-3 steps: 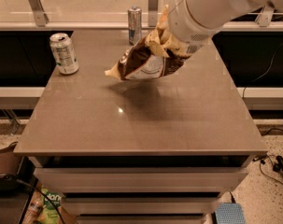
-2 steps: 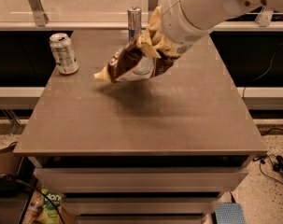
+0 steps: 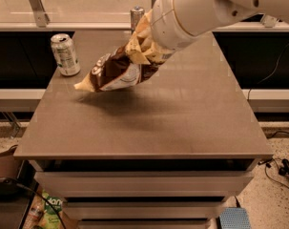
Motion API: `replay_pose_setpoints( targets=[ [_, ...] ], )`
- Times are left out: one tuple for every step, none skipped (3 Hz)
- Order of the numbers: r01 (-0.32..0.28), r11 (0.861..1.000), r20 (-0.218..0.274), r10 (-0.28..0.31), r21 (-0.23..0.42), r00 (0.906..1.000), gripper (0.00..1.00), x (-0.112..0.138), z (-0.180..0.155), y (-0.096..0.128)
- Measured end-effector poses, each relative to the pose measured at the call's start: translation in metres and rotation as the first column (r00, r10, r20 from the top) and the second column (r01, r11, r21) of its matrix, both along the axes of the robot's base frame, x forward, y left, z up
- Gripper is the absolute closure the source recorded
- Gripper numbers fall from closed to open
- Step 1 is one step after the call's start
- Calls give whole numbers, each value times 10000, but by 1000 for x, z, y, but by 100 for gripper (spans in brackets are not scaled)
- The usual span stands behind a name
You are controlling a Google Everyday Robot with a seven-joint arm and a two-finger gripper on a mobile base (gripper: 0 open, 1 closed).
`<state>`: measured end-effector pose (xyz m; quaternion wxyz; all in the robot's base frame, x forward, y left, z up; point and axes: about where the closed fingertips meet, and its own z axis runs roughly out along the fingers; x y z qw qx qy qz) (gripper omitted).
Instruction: Move brown chip bag near 7up can
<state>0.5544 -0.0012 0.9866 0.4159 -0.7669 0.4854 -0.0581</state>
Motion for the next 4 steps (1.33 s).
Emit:
replay_pose_setpoints(
  targets=[
    [-803, 9962, -88, 806, 329, 9967, 100, -12, -11, 20],
    [-1517, 9866, -131, 1527, 597, 9882, 100, -22, -22, 36],
    [-2190, 9721, -278, 2219, 837, 9747, 100, -24, -37, 51],
    [-2541, 9603, -335, 2594, 1155, 9652, 100, -14, -51, 54]
  ],
)
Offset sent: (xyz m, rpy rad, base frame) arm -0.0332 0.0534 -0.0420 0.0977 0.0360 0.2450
